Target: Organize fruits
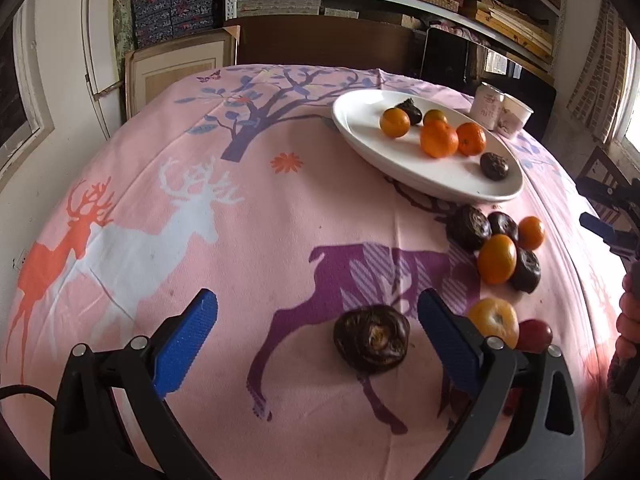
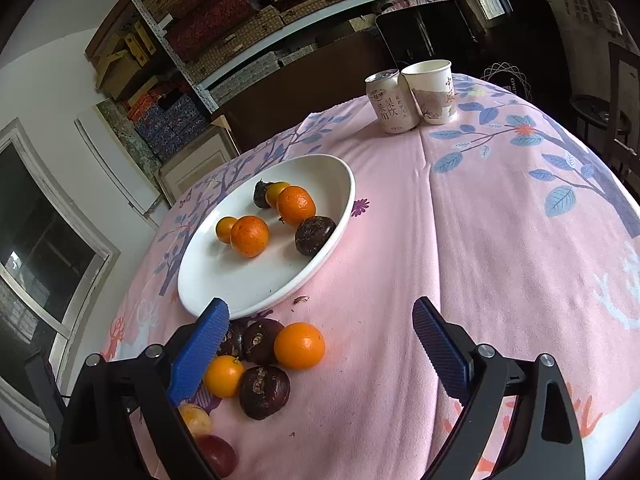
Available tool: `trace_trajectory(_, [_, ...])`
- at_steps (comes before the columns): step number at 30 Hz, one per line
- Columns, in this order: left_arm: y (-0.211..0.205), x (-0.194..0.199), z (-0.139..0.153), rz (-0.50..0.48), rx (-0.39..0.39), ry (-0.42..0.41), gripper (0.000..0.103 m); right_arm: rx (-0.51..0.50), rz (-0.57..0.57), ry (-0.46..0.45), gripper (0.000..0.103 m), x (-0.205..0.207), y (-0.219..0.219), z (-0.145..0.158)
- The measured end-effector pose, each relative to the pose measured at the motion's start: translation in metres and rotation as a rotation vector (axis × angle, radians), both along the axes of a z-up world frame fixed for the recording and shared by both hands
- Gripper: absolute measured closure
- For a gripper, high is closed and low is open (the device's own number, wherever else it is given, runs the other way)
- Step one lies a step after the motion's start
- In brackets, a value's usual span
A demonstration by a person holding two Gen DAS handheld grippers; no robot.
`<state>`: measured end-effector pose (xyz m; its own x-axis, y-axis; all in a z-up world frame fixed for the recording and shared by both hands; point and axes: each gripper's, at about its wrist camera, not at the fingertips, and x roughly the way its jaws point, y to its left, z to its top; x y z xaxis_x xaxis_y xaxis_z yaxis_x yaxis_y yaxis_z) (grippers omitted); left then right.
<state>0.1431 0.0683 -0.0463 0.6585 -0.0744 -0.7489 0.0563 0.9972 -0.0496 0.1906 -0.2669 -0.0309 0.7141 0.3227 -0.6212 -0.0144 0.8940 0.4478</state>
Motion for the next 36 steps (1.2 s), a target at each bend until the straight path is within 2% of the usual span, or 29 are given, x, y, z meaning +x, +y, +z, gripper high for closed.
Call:
trace_trajectory(5, [-0.010, -0.011, -0.011, -0.003, 0.095, 0.032, 0.005, 0.006, 0.006, -0.003, 0.009, -0.001, 0.000, 0.002])
trace_trajectory(10, [-0.019, -0.015, -0.011, -0.044, 0.131, 0.023, 0.005, 0.003, 0.008, 0.001, 0.008, -0.001, 0.001, 0.002])
trace_trajectory(15, [-0.023, -0.005, -0.023, -0.043, 0.175, 0.101, 0.004, 0.000, 0.001, 0.004, 0.008, -0.001, 0.000, 0.002])
trace_trajectory(19, [-0.016, -0.003, -0.024, -0.034, 0.127, 0.115, 0.004, 0.000, 0.002, 0.003, 0.008, -0.001, 0.000, 0.002])
trace_trajectory(23, [-0.013, 0.004, -0.024, -0.013, 0.132, 0.108, 0.004, -0.002, 0.000, 0.009, 0.008, 0.000, 0.000, 0.001])
trace_trajectory(27, [0.001, 0.013, -0.022, 0.082, 0.157, 0.093, 0.004, -0.003, 0.001, 0.005, 0.008, 0.000, 0.000, 0.001])
trace_trajectory(28, [0.005, 0.016, -0.023, 0.090, 0.140, 0.101, 0.004, -0.005, 0.005, 0.005, 0.008, 0.000, 0.001, 0.000])
trace_trajectory(31, [0.006, 0.015, -0.023, 0.076, 0.115, 0.103, 0.005, -0.022, 0.031, 0.003, 0.008, 0.000, 0.006, 0.000])
trace_trajectory(36, [-0.008, 0.011, -0.023, -0.014, 0.107, 0.096, 0.005, -0.057, 0.081, 0.013, 0.008, -0.007, 0.017, -0.002])
